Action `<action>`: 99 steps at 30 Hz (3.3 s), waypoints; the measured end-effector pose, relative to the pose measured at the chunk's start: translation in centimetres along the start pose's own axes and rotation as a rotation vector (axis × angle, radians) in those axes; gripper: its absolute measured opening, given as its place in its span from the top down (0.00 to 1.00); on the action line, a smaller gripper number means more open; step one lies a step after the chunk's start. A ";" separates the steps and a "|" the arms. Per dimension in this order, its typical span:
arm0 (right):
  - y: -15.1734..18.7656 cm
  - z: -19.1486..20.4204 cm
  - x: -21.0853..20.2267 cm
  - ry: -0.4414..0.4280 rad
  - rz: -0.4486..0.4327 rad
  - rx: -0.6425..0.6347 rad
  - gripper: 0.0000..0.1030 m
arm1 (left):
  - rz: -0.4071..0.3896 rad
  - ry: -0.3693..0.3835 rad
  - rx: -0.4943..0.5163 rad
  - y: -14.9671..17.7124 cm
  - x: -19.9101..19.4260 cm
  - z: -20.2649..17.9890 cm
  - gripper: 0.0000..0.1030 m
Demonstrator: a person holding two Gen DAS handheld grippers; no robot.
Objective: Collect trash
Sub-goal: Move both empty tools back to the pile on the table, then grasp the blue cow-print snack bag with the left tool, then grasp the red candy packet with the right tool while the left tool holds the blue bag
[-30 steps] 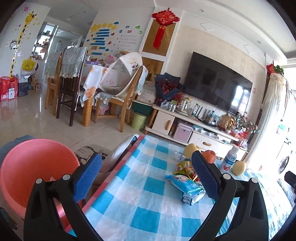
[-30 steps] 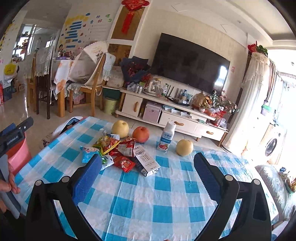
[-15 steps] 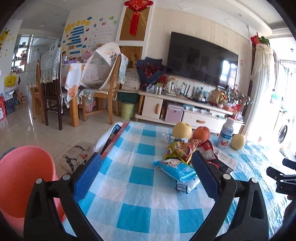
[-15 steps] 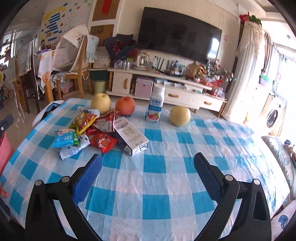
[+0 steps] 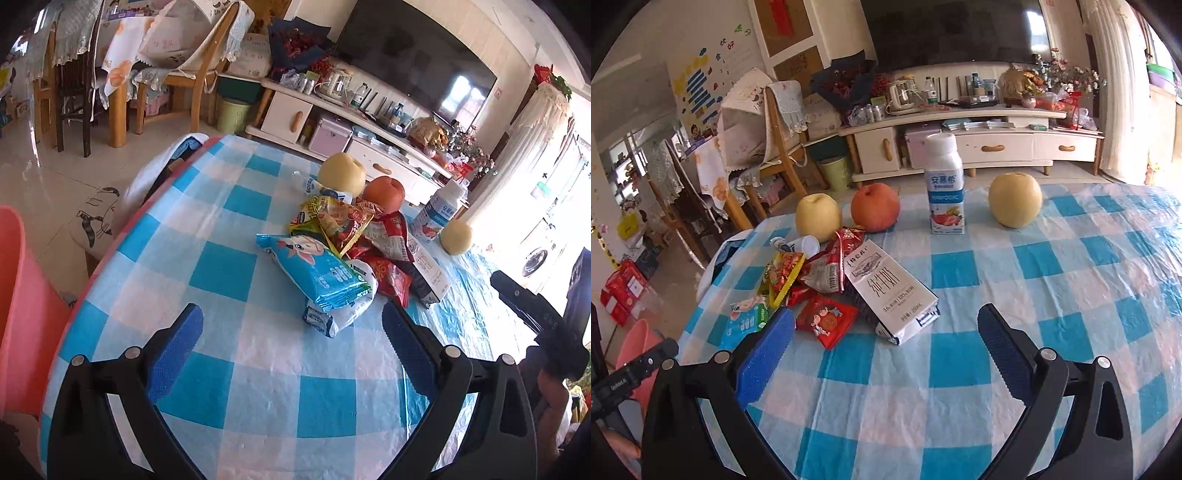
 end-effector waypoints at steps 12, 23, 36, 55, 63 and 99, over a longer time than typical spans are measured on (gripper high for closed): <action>1.3 3.2 4.4 -0.264 0.199 0.018 0.12 | 0.043 0.105 -0.180 -2.9 6.0 -0.9 0.05; 2.6 4.5 6.3 -0.216 0.262 -0.115 0.28 | 0.149 -0.002 -0.120 -3.5 11.6 -2.3 0.05; 2.5 5.1 10.4 -0.201 0.290 -0.274 0.28 | 0.177 -0.135 -0.052 -3.5 12.5 -1.8 0.18; 2.0 6.0 12.0 -0.143 0.298 -0.318 0.13 | 0.169 -0.135 -0.014 -3.1 11.6 -0.9 0.52; 2.0 6.9 11.8 -0.151 0.281 -0.357 0.36 | 0.172 -0.114 -0.019 -2.6 10.9 -0.4 0.55; 3.3 8.7 11.2 -0.169 0.276 -0.471 0.36 | 0.079 -0.031 -0.102 -3.0 6.0 1.5 0.56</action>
Point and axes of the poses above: each gripper's, at about its wrist camera, not at the fingertips, and x roughly the way its jaws point, z to its left, y to its underside, the point moved 2 cm from there along x, roughly the way its jaws point, and after that the axes turned 3 degrees about y, right-handed, at the moved point
